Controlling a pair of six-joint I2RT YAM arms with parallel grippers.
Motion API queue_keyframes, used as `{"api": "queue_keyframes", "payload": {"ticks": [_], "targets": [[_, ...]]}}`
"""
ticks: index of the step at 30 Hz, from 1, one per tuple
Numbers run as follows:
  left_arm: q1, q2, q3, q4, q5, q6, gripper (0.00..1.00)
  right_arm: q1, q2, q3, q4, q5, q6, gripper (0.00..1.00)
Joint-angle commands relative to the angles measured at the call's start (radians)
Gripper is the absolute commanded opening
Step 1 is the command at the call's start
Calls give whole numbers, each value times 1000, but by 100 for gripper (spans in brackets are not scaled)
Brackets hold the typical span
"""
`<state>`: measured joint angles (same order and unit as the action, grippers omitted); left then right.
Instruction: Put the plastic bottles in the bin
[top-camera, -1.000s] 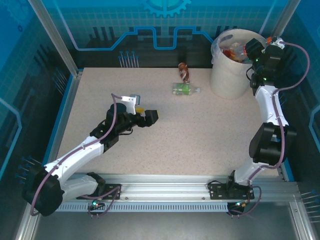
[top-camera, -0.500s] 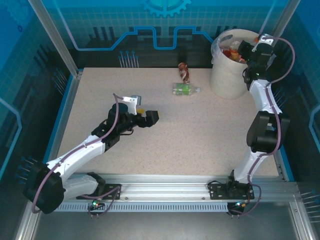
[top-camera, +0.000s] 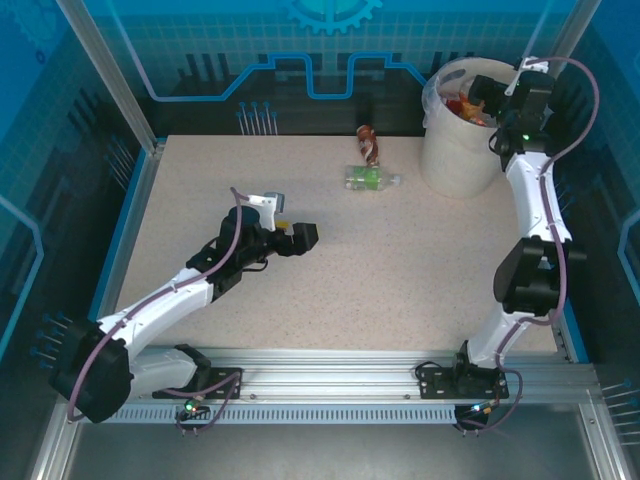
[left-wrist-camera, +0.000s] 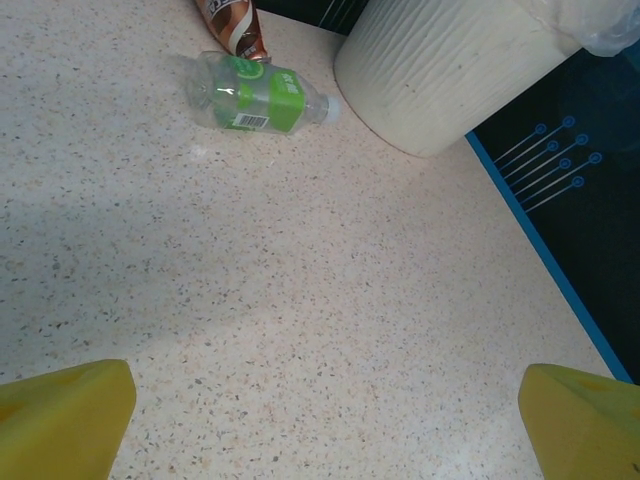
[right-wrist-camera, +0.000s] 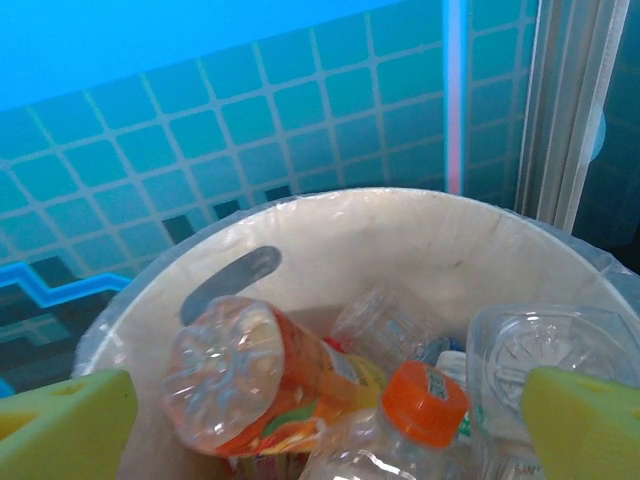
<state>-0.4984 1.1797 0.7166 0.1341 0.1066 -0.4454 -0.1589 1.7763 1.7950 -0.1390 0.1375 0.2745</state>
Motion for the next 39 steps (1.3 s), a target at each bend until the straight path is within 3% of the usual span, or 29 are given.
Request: {"api": "queue_keyframes", "payload": {"ticks": [1, 8, 15, 20, 31, 39], "targets": [[9, 13, 27, -33, -50, -14, 99, 36, -88, 2, -63, -63, 17, 100], [14, 19, 26, -49, -102, -42, 99, 139, -180, -113, -63, -193, -84, 100], [21, 23, 30, -72, -153, -69, 99, 303, -195, -248, -75, -352, -441, 100], [29, 26, 35, -94, -177, -86, 99, 403, -92, -208, -247, -412, -693, 100], [44, 9, 29, -120, -184, -88, 99, 456, 298, 40, -567, -227, -1072, 100], [54, -6, 20, -134, -197, -77, 99, 421, 544, 315, -725, -146, -1177, 100]]}}
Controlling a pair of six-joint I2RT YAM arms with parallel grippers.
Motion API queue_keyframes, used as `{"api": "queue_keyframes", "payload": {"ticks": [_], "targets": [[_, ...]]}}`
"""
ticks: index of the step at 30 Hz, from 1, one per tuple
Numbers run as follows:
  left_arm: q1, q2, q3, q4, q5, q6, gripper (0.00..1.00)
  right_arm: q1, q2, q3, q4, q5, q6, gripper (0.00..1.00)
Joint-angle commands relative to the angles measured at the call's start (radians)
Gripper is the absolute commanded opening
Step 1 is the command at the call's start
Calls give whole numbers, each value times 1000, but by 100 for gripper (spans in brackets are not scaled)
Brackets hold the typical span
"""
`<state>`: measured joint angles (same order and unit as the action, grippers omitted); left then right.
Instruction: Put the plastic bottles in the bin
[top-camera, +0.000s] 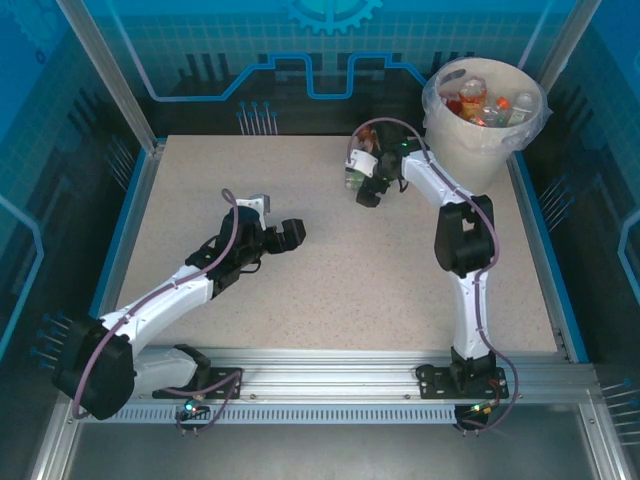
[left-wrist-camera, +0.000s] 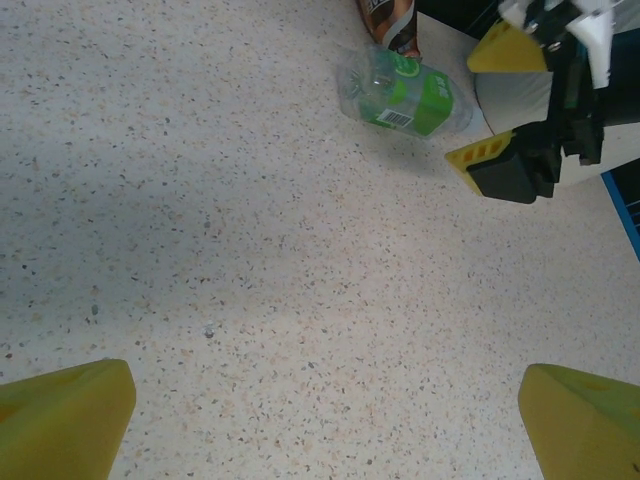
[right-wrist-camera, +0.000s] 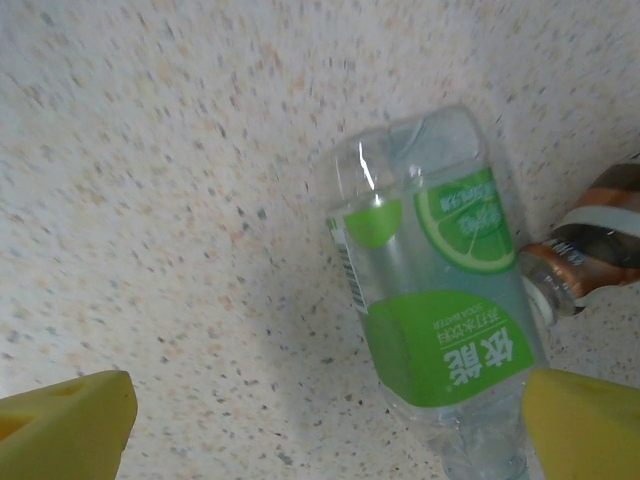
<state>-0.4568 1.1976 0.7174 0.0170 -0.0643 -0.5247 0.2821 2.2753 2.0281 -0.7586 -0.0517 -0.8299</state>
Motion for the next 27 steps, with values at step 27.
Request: {"api": "queue_keyframes", "payload": {"ticks": [27], "targets": [[17, 34, 56, -9, 22, -3, 99, -29, 82, 22, -34, -34, -50, 88]]}}
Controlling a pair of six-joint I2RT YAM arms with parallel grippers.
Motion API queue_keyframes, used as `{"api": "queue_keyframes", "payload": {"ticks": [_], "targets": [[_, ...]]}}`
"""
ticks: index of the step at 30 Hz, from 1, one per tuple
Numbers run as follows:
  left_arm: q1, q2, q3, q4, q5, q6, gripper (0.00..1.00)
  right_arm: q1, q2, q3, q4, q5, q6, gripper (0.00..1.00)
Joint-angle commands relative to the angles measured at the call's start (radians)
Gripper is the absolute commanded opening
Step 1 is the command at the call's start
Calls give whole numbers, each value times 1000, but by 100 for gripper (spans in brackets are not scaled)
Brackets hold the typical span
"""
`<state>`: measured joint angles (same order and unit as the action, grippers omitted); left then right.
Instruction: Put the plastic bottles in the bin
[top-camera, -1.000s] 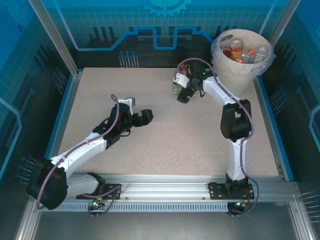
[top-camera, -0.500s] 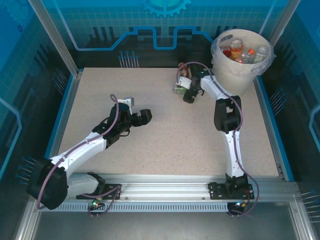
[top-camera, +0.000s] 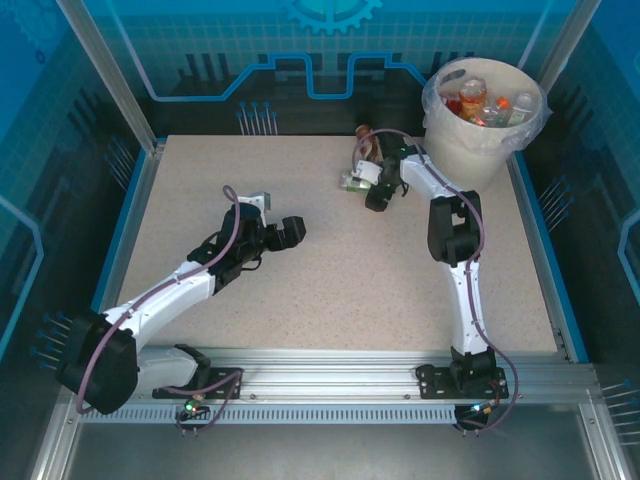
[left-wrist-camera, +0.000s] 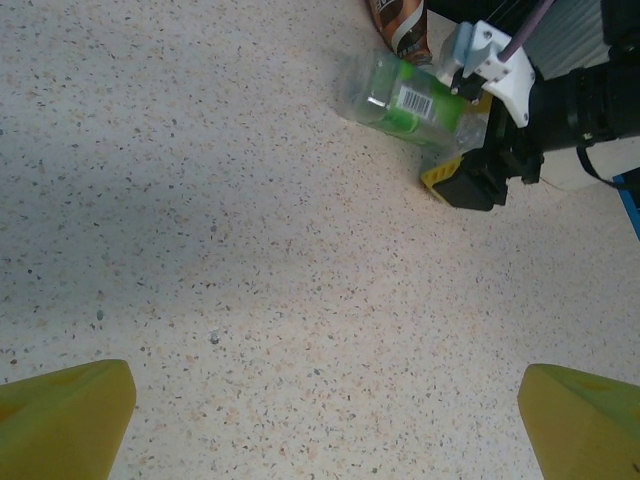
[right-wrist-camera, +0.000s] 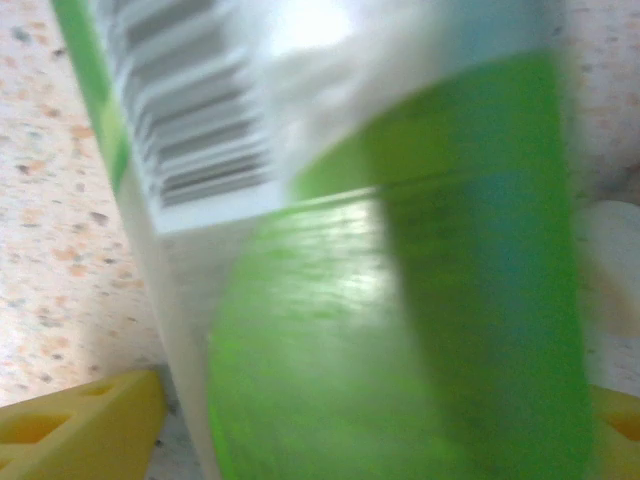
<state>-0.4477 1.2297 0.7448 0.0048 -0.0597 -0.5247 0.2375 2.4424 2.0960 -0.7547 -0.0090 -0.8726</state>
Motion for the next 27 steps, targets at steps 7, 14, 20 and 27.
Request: {"api": "queue_keyframes", "payload": {"ticks": [7, 14, 20, 27], "targets": [[7, 7, 22, 14, 18, -6, 99, 51, -257, -177, 20, -99, -14, 89], [8, 5, 15, 21, 26, -9, 99, 61, -211, -227, 134, -8, 133, 99], [9, -9, -1, 24, 15, -5, 99, 108, -204, -236, 161, 71, 432, 100], [9, -7, -2, 24, 19, -7, 99, 114, -232, -191, 70, 19, 913, 100]]}}
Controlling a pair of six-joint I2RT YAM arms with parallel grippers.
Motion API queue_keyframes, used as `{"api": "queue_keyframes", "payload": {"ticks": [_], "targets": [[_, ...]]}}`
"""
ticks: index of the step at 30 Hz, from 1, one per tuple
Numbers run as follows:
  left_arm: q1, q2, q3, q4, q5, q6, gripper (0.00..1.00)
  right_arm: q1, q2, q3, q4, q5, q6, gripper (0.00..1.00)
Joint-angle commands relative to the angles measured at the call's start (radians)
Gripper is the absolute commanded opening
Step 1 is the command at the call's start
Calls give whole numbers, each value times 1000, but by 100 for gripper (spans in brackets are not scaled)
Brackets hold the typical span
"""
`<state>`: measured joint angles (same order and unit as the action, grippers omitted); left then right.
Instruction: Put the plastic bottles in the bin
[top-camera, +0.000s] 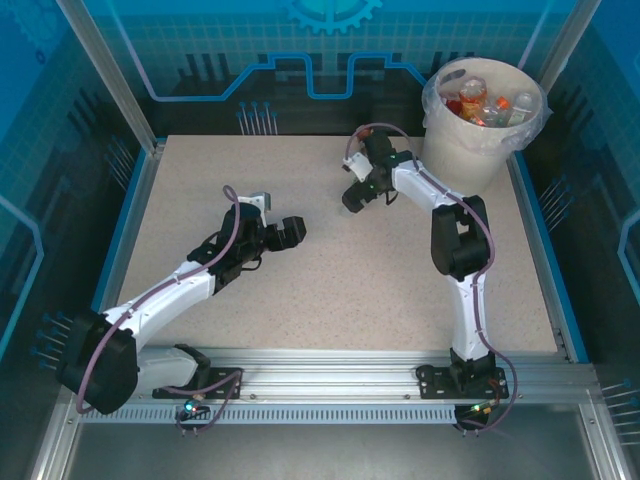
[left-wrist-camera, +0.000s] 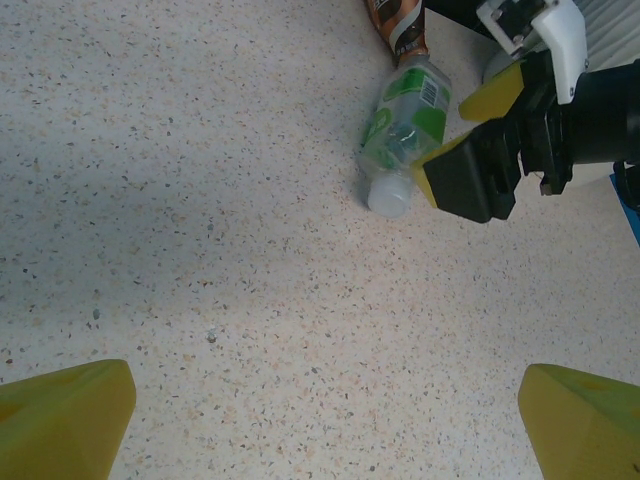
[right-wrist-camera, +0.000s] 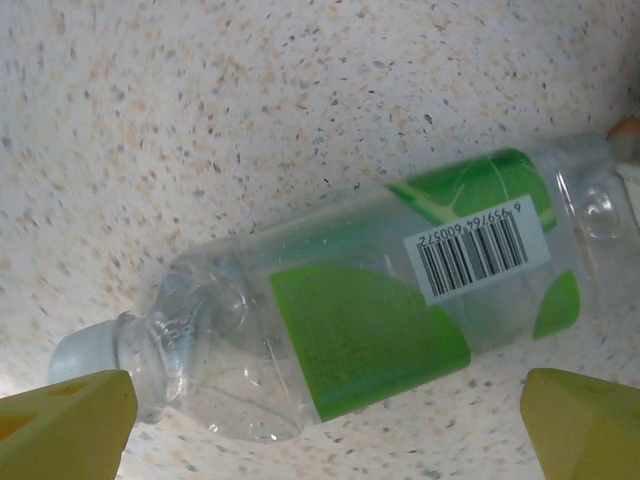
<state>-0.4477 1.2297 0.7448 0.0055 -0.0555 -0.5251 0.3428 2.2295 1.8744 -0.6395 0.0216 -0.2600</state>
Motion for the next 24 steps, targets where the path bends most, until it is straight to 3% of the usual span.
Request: {"api": "queue_keyframes", "payload": {"ticks": [1, 5, 11, 15, 24], "targets": [[9, -7, -5, 26, 14, -7, 99, 13, -22, 25, -47, -4, 364, 100], [9, 0, -10, 36, 11, -13, 99, 41, -8, 17, -60, 59, 638, 100], [10, 14, -9, 40, 16, -11, 99, 56, 33, 15, -28, 103, 914, 100], [10, 27, -12, 44, 15, -9, 99, 69, 63, 41, -15, 132, 981, 100], [12, 60, -10, 65, 38, -17, 99, 81, 152, 121, -103, 181, 947, 99]]}}
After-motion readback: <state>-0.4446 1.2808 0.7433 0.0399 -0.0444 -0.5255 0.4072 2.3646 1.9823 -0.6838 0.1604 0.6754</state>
